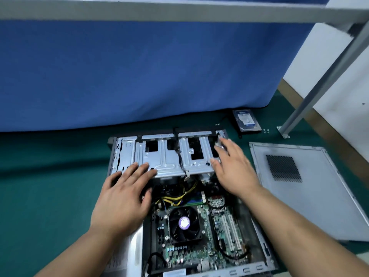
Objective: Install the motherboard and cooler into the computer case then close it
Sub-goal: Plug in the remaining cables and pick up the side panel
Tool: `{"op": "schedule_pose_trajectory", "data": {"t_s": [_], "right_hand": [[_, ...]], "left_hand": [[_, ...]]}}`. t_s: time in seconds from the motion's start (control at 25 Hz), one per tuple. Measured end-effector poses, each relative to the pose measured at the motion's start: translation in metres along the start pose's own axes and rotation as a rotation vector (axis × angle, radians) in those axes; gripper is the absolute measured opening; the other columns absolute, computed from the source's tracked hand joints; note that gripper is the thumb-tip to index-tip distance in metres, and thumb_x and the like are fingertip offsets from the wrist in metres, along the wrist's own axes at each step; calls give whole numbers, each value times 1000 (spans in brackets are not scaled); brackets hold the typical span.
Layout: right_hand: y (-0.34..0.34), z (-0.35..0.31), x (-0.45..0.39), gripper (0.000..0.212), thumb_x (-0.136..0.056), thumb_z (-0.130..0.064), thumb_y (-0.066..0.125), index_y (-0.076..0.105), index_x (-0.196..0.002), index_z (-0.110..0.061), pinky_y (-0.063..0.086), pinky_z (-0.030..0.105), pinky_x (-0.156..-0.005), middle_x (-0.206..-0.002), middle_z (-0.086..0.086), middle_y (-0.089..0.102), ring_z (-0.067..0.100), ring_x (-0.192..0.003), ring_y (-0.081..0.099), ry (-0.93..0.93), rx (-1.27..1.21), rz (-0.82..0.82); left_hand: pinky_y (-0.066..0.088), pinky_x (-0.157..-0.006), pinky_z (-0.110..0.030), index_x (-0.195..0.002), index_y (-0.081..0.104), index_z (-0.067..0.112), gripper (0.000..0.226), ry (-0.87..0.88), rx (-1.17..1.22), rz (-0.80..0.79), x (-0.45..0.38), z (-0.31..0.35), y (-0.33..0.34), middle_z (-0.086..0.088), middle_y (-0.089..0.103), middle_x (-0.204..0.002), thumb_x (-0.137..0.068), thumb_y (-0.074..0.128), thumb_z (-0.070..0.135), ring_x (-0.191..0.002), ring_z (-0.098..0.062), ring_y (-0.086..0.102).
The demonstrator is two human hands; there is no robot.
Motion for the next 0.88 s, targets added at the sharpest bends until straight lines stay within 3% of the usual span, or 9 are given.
{"op": "schedule_pose_trajectory", "data": {"t_s": [0.12,0.2,0.28,0.48,0.6,0.68,0.88], "right_hand": [[9,8,-7,64,-107,-51,30,22,-161,-20,15,44,-128,-172,-3,1,19,-158,1,27,-39,51],[9,14,-7,68,-107,-51,30,12,-164,-19,21,42,-126,-171,-5,-8,19,-158,3,104,-90,42],[8,13,-5,68,-107,-51,27,7,-164,-18,33,40,-120,-171,-8,-14,20,-156,14,134,-116,15],[-5,4,1,64,-109,-46,22,0,-164,-21,48,38,-107,-165,-14,-29,23,-142,44,172,-140,-60],[-7,3,-1,64,-109,-45,22,-2,-164,-22,53,39,-97,-161,-18,-36,24,-126,57,195,-123,-85],[-3,5,-1,65,-109,-46,21,-4,-164,-22,55,38,-95,-160,-18,-38,23,-123,58,204,-110,-100],[6,8,-8,66,-107,-48,20,-7,-163,-23,58,38,-86,-157,-19,-43,23,-117,61,202,-56,-92]], "left_hand": [[23,-119,-36,-150,40,47,53,-8,-5,-10,-5,-2,3,24,34,-160,-98,32,53,-152,2,21],[24,-119,-37,-150,41,46,53,-9,-18,-27,-5,0,4,24,34,-160,-98,33,53,-152,1,22],[23,-120,-37,-150,43,46,54,-17,-12,-35,-4,2,2,22,36,-160,-97,34,55,-152,0,23],[24,-118,-38,-146,48,47,54,-23,30,-83,-2,8,-8,22,40,-158,-94,41,59,-150,-2,29],[26,-111,-38,-127,56,50,41,-81,131,-73,-18,5,-8,30,50,-138,-92,39,64,-136,-6,47],[27,-107,-40,-118,56,47,37,-128,221,-58,-48,8,-9,27,52,-122,-93,35,65,-120,-10,50],[20,-115,-41,-143,50,31,50,-206,400,-28,-160,34,-8,5,52,-146,-99,51,54,-139,-19,39]]}}
Point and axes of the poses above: each hand's wrist, its own x-axis away from the middle knuckle, its own y-axis out of the palm, z = x × y, the point moved 6 cm from there along -x, towards the middle knuckle
